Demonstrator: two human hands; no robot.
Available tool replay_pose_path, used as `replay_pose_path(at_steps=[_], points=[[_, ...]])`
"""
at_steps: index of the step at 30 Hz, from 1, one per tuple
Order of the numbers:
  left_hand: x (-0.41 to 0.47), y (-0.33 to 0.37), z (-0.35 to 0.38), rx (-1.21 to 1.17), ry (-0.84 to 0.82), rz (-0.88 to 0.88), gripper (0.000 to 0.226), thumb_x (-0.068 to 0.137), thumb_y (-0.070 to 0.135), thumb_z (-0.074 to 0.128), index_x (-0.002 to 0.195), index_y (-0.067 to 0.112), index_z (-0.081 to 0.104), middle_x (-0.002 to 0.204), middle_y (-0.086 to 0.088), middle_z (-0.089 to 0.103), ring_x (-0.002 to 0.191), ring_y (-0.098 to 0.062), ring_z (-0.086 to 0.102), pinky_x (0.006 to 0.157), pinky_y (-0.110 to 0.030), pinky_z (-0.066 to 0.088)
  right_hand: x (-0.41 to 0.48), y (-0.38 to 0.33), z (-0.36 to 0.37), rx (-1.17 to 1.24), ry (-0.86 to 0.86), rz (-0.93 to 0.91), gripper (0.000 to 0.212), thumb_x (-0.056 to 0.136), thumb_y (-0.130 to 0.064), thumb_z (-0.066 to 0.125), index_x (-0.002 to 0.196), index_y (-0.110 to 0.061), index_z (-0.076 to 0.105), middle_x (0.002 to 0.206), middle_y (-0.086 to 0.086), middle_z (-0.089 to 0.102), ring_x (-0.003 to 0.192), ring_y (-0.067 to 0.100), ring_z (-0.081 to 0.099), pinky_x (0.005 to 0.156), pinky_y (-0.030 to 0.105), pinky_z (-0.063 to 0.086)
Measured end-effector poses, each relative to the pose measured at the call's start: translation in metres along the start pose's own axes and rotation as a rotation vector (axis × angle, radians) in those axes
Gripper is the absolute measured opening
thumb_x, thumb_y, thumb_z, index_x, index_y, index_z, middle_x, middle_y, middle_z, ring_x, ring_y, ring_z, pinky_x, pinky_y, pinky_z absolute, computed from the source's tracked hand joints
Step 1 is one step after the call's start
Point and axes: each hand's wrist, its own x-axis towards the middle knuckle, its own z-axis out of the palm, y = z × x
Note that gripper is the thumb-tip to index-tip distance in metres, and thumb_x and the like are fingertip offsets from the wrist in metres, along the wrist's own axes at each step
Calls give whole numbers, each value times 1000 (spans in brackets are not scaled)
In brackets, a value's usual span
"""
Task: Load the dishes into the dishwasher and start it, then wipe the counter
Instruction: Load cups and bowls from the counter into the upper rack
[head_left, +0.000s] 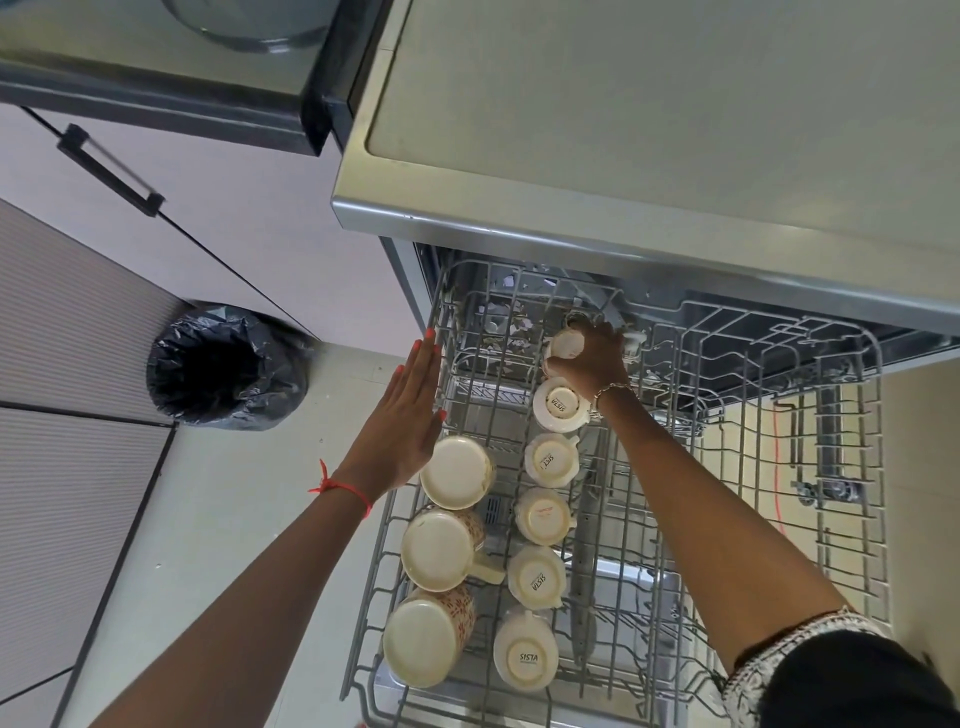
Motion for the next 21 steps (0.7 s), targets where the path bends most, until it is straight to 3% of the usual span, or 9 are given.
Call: replay_pose_path(at_steps=[7,21], points=[[1,0,1,0,3,-5,69,94,27,34,145,6,-8,154,-6,-14,143,-24,-10,114,-36,3,-4,1,-3,0,75,-45,57,71,-23,76,122,-9,56,123,14,53,120,28,42,91,28,36],[0,0,3,-8,30,2,73,94,26,39,146,19,-11,154,-6,-10,143,-26,-5,113,-39,6,1,6,-2,-60,-32,-49,76,68,-35,78,132,-14,44,135,15,41,128,33,32,101,34,31]])
